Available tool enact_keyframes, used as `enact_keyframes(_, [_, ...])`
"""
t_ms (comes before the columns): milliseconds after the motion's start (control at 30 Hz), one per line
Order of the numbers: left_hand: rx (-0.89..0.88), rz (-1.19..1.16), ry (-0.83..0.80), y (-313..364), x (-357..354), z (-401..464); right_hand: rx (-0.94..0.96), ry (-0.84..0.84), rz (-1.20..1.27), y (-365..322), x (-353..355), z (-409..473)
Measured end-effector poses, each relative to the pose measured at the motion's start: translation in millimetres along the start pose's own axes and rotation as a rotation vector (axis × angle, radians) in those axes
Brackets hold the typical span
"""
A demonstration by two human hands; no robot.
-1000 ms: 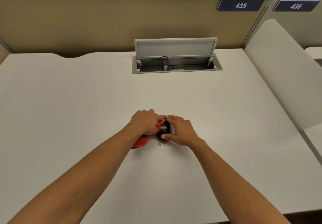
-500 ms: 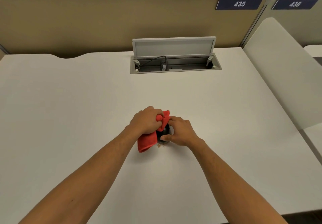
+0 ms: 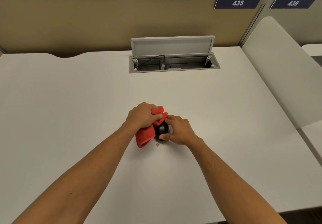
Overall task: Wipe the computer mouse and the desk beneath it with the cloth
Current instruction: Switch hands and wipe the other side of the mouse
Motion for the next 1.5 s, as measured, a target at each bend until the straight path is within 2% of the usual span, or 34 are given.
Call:
enact_keyframes(100, [-0.051,0.092,-0.081,8,-12,-4,0.0,-0.006,-0.005,0,0,0])
enact_keyframes(433, [0.039,0.188,0.075,8,-8,5,0.004,0.024,-0.013,0,1,0])
enact_keyframes(567, [0.078,0.085,0.069,-4,-4,7,-0.002,0.021,-0.016,1,1,-1])
enact_keyframes(767, [-0.04,0.04,-0.009,7,-11,5,0.018,0.015,-0.011,-2,2,-1])
enact_keyframes(1067, [0.031,0.117,0.13,6,-11,5,0.041,0.072,0.007,-1,3,-2])
enact_keyframes(1500, [-0.01,0.064,0.122,-2,-16,-4,0.085,0.064,0.048,13,-15,-11])
Point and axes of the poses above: each hand's wrist, its own z-axis towards the middle knuckle, its own x-axis out of the back of the hand, y = z × x, the point moved 8 cm from there along z, towards the middle knuckle, and after that the axes turned 6 degrees about x, right-handed, at the moved point
